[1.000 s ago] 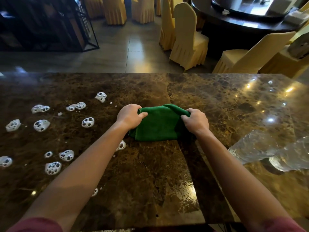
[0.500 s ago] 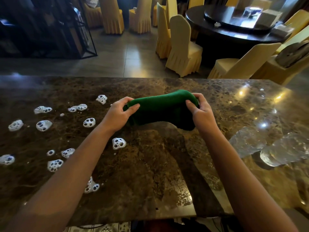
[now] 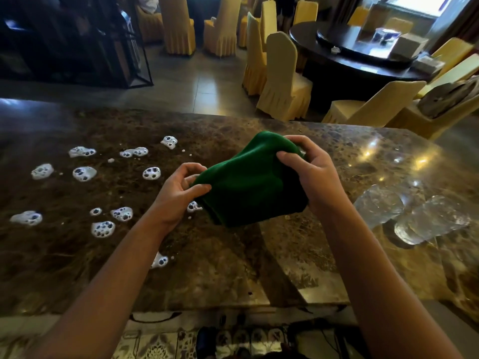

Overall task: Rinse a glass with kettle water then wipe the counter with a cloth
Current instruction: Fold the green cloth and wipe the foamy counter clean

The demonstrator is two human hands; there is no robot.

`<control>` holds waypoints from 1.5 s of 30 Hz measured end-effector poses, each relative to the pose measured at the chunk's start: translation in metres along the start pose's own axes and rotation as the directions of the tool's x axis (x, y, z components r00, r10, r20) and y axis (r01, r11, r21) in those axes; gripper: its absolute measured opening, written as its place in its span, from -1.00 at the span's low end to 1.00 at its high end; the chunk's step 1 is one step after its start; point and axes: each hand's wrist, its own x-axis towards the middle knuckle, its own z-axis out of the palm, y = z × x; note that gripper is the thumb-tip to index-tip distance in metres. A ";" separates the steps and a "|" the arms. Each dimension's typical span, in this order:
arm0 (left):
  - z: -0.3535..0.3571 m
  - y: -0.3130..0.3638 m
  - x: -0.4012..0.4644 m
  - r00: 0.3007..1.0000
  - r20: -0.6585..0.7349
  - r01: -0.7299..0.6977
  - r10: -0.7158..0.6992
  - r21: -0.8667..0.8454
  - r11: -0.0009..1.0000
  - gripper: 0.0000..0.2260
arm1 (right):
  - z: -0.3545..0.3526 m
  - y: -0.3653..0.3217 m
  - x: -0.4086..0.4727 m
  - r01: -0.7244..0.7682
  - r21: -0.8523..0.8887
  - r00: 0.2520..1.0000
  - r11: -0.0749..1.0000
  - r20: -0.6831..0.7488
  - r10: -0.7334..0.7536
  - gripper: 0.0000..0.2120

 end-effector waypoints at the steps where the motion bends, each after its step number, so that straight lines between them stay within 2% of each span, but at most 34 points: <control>1: 0.001 0.000 -0.009 1.000 0.010 -0.002 0.002 -0.015 1.000 -0.60 | 0.002 -0.004 -0.005 0.017 -0.024 0.999 1.000 0.038 -0.017 -0.78; 4: 0.005 0.001 -0.038 0.999 0.050 0.006 -0.007 0.012 1.000 -0.42 | 0.007 -0.017 -0.019 0.079 -0.113 0.986 0.990 0.153 -0.062 -0.78; 6: 0.007 0.000 -0.060 0.998 0.063 0.004 -0.006 0.033 0.999 -0.37 | 0.008 -0.027 -0.029 0.121 -0.128 0.970 0.984 0.226 -0.090 -0.78; 11: 0.025 -0.007 -0.113 0.989 0.124 0.076 -0.077 0.013 0.997 -0.44 | 0.001 -0.048 -0.059 0.201 -0.096 0.895 0.975 0.422 -0.143 -0.77; 14: 0.040 0.002 -0.147 0.981 0.158 0.106 -0.112 0.043 0.993 -0.47 | 0.001 -0.048 -0.083 0.161 -0.052 0.862 0.986 0.494 -0.114 -0.77; 17: 0.062 0.021 -0.175 0.990 0.106 0.086 -0.090 0.043 0.995 -0.42 | 0.005 -0.047 -0.101 0.175 -0.065 0.821 0.982 0.560 -0.109 -0.75; 20: 0.087 0.029 -0.197 0.996 0.050 0.071 -0.075 0.064 0.995 -0.45 | 0.010 -0.052 -0.114 0.198 -0.071 0.801 0.978 0.586 -0.120 -0.73; 23: 0.103 0.026 -0.214 0.998 0.006 0.062 -0.063 0.032 0.998 -0.62 | 0.011 -0.059 -0.123 0.203 -0.065 0.823 0.977 0.552 -0.134 -0.65; 25: 0.104 0.025 -0.223 0.999 -0.026 0.031 -0.032 -0.011 0.999 -0.62 | 0.009 -0.062 -0.124 0.196 -0.066 0.845 0.978 0.518 -0.134 -0.59; 28: 0.097 0.032 -0.234 0.999 -0.041 -0.001 -0.003 -0.080 0.997 -0.62 | 0.006 -0.062 -0.118 0.156 -0.130 0.879 0.979 0.471 -0.078 -0.56; 33: 0.088 0.047 -0.245 0.996 -0.069 -0.061 0.060 0.000 0.998 -0.74 | 0.012 -0.046 -0.107 0.116 -0.373 0.908 0.920 0.416 0.054 -0.65; 35: 0.081 0.054 -0.250 0.992 -0.087 -0.092 0.095 0.038 0.995 -0.77 | 0.020 -0.038 -0.107 0.090 -0.443 0.886 0.892 0.445 0.132 -0.61; 37: 0.071 0.059 -0.254 0.990 -0.073 -0.120 0.123 0.041 0.992 -0.68 | 0.033 -0.027 -0.112 0.061 -0.461 0.850 0.885 0.488 0.196 -0.51; 40: 0.049 0.062 -0.258 0.994 -0.058 -0.091 0.091 -0.004 0.996 -0.56 | 0.060 -0.005 -0.122 -0.048 -0.328 0.819 0.944 0.528 0.225 -0.53; 42: 0.033 0.063 -0.258 0.997 -0.004 -0.077 0.077 -0.013 0.997 -0.63 | 0.078 0.006 -0.125 -0.143 -0.285 0.808 0.948 0.519 0.279 -0.50; 45: 0.008 0.065 -0.256 0.992 0.080 -0.110 0.102 0.097 0.989 -0.83 | 0.101 0.019 -0.125 -0.299 -0.293 0.688 0.908 0.594 0.418 -0.47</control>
